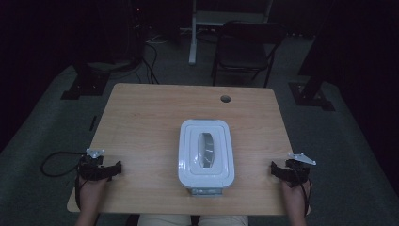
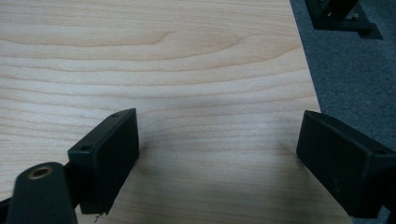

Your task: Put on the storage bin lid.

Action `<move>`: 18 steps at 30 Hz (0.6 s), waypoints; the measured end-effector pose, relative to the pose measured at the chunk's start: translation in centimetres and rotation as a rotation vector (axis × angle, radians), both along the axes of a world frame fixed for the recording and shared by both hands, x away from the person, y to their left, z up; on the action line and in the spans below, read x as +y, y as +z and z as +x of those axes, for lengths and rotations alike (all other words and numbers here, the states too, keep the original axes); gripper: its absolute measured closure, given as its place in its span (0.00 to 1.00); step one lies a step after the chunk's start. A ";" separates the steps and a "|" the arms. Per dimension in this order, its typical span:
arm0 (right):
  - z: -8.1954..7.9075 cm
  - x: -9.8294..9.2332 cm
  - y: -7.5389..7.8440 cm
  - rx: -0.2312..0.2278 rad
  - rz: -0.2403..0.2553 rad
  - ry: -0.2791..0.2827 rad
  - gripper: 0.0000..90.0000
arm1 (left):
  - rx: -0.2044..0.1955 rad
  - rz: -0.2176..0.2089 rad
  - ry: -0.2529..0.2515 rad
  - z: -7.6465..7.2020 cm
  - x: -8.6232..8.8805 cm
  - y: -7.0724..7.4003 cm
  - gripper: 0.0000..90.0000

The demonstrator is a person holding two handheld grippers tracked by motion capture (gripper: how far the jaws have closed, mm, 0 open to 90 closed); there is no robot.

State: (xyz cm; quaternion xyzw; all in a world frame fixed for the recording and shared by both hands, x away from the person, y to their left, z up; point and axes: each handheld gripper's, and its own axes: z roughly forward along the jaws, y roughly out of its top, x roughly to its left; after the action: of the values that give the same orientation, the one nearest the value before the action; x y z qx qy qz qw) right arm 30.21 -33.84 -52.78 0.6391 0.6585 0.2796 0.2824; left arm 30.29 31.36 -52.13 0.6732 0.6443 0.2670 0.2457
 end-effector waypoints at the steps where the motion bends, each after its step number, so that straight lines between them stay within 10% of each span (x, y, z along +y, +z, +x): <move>1: 0.0 0.0 0.0 0.000 0.000 0.000 0.14 | 0.000 0.000 0.000 0.0 0.0 0.0 0.01; 18: 0.2 0.0 0.0 0.010 0.028 0.058 0.15 | -0.009 -0.035 -0.022 -0.1 0.4 -0.3 0.01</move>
State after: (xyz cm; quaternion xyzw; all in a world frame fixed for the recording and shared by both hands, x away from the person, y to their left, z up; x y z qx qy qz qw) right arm 30.42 -33.82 -52.81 0.6251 0.6742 0.2936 0.2618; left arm 30.16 31.77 -52.38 0.6747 0.6402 0.2560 0.2634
